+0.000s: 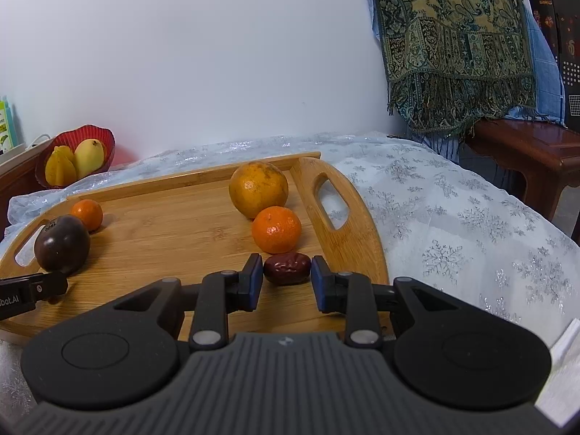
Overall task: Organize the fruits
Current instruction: 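Carry the red date over the tray with the left tool while the right tool carries its date, then open the left tool to drop the date while the right tool drops its date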
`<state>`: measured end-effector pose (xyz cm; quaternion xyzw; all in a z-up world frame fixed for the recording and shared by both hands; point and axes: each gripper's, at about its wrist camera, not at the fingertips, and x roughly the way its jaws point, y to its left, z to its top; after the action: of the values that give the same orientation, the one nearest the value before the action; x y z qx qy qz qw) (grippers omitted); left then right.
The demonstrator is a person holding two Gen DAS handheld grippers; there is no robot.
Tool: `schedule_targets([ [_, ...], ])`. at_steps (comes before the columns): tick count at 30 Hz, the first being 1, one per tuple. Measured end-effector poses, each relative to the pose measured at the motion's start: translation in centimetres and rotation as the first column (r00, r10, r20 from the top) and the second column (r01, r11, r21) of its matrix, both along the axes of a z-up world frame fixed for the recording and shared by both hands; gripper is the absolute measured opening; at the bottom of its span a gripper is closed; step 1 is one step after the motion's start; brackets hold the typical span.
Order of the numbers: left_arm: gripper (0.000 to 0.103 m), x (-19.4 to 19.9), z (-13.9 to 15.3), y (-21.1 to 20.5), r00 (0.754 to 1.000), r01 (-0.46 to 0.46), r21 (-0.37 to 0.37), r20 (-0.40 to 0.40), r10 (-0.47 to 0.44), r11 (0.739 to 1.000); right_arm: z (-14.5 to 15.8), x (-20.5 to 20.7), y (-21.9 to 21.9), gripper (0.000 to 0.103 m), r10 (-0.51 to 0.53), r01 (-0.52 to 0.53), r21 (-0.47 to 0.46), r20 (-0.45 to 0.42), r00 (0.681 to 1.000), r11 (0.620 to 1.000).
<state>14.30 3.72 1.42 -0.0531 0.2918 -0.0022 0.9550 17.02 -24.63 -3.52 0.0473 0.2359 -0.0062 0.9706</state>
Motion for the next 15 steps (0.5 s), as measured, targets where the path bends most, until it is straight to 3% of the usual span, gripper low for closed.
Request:
schedule_targets([
  [15,0.023,-0.03,-0.05,-0.01,1.0,0.0,0.001,-0.001,0.0,1.0,-0.04,0.08,-0.06,0.038,-0.001,0.001,0.004,-0.006,1.0,1.0],
])
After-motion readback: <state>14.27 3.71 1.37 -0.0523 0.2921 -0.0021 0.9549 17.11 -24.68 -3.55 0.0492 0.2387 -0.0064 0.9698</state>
